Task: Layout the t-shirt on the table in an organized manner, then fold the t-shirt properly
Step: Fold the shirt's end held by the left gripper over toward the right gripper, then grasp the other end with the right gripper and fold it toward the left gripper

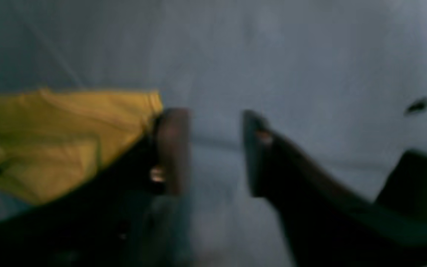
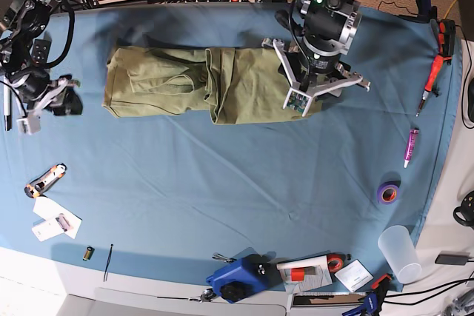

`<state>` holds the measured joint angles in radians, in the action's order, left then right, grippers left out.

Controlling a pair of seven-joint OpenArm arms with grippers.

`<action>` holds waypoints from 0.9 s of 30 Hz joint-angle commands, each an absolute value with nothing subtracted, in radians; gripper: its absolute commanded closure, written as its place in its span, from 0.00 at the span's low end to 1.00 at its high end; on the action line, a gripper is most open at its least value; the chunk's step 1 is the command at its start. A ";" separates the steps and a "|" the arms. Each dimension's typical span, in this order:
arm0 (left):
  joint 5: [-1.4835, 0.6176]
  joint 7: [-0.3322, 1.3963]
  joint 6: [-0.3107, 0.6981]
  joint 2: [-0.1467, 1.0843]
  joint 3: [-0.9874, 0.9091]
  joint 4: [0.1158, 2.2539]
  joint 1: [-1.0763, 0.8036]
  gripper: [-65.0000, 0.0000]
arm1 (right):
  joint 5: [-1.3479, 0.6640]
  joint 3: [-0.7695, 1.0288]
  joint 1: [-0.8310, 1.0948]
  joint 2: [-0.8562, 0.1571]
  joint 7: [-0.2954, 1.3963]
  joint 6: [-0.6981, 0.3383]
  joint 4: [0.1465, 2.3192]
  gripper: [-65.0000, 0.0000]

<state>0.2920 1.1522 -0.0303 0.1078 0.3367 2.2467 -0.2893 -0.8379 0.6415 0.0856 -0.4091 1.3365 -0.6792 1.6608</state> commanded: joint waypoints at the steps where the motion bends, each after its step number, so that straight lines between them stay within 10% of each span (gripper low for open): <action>1: 0.303 1.137 -0.035 0.103 0.337 2.265 -0.288 0.63 | -0.847 0.650 0.072 -0.432 1.318 -0.684 1.676 0.49; 27: 0.285 1.108 -0.034 0.103 0.337 2.265 -0.288 0.63 | -1.484 0.550 0.072 -0.424 1.396 -0.698 1.241 0.47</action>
